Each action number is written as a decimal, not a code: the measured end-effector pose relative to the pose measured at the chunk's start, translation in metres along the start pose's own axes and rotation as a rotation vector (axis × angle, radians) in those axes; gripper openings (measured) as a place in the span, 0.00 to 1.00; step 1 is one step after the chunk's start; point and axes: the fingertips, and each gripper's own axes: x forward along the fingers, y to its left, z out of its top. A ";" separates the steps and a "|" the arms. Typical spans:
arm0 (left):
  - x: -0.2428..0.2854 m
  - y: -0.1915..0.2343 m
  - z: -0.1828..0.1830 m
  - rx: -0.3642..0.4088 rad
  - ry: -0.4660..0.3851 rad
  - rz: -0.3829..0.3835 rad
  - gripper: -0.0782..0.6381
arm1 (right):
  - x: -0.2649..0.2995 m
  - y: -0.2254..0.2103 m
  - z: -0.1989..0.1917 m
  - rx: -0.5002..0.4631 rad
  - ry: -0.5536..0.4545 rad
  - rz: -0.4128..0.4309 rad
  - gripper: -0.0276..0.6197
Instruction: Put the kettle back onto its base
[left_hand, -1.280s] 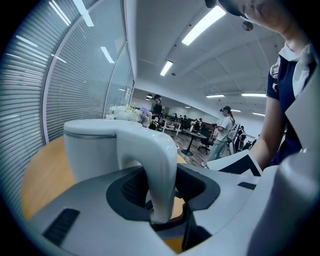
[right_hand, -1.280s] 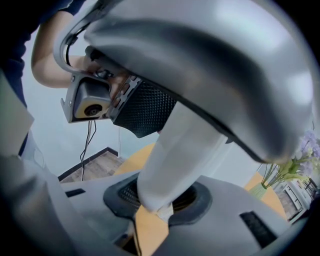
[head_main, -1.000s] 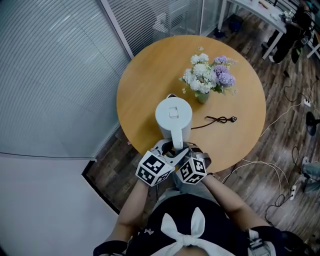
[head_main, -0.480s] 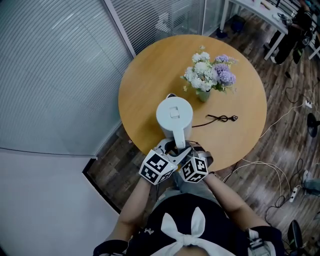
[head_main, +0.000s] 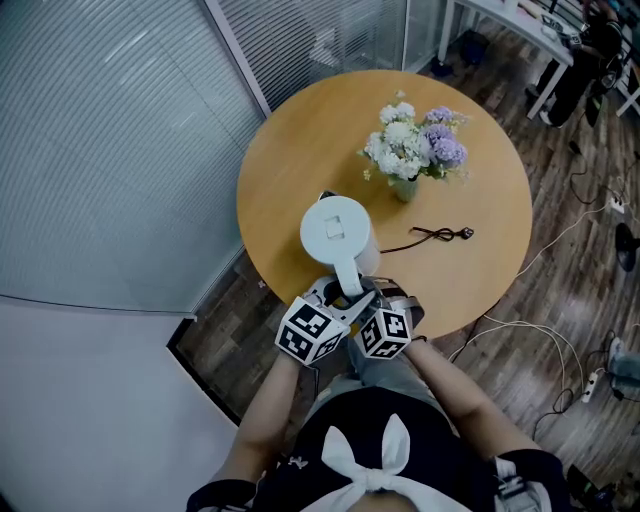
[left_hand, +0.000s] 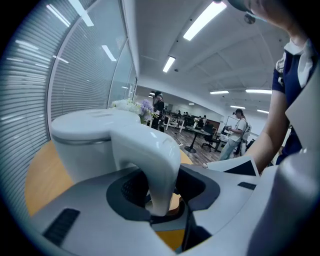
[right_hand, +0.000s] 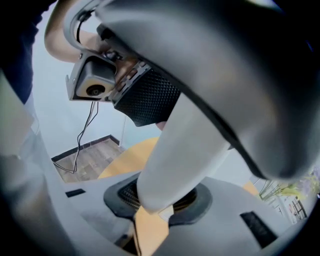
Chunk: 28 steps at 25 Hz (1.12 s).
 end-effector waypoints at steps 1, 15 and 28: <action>0.001 0.002 0.000 -0.003 -0.001 -0.001 0.34 | 0.001 -0.001 0.001 0.012 -0.003 0.002 0.22; 0.014 -0.009 -0.008 0.021 -0.001 -0.048 0.34 | -0.001 0.000 -0.007 0.083 -0.070 -0.031 0.22; 0.014 -0.006 -0.005 -0.009 -0.028 -0.022 0.35 | -0.003 0.011 -0.001 0.162 -0.093 0.060 0.36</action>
